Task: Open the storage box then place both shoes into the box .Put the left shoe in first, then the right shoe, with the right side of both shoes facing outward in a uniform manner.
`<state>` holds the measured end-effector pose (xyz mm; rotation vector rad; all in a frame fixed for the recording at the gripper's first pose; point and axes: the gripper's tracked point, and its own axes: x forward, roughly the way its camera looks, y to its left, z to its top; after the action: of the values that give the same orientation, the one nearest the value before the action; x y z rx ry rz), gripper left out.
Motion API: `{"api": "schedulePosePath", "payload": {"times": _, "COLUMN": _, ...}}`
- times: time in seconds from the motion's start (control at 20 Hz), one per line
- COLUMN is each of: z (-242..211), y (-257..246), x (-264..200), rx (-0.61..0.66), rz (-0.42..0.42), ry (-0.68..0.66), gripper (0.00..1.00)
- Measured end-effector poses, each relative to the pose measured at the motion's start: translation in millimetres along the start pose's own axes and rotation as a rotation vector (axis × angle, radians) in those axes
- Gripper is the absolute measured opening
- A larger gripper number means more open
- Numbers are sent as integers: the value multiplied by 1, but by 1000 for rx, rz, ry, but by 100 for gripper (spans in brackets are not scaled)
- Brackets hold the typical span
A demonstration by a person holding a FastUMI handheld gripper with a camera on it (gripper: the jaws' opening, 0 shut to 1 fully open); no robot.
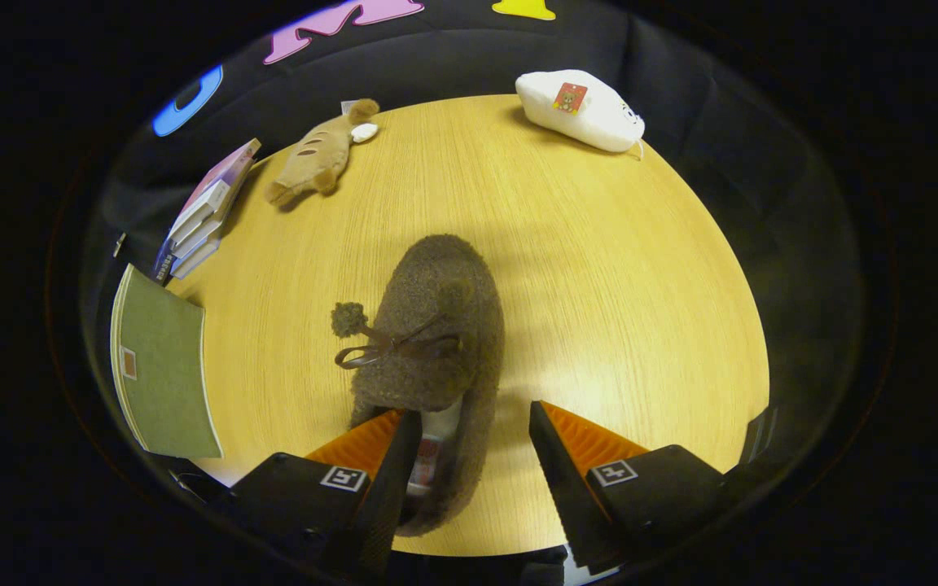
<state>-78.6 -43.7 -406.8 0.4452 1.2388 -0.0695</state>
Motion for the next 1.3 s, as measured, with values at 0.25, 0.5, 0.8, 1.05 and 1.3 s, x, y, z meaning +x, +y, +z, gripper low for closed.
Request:
{"api": "schedulePosePath", "payload": {"times": 0.25, "z": 2, "y": -5, "x": 10, "rx": 30, "rz": -48, "ry": 12, "gripper": 39}}
{"api": "schedulePosePath", "payload": {"times": 0.5, "z": 5, "y": -1, "x": -3, "rx": 53, "rz": -27, "ry": -4, "gripper": 5}}
{"api": "schedulePosePath", "payload": {"times": 0.8, "z": 14, "y": 37, "x": -37, "rx": 80, "rz": 49, "ry": -36, "gripper": 5}}
{"api": "schedulePosePath", "payload": {"times": 1.05, "z": 35, "y": 97, "x": -79, "rx": 72, "rz": 141, "ry": -80, "gripper": 5}}
{"api": "schedulePosePath", "payload": {"times": 1.3, "z": 51, "y": 174, "x": -119, "rx": 35, "rz": 245, "ry": -110, "gripper": 5}}
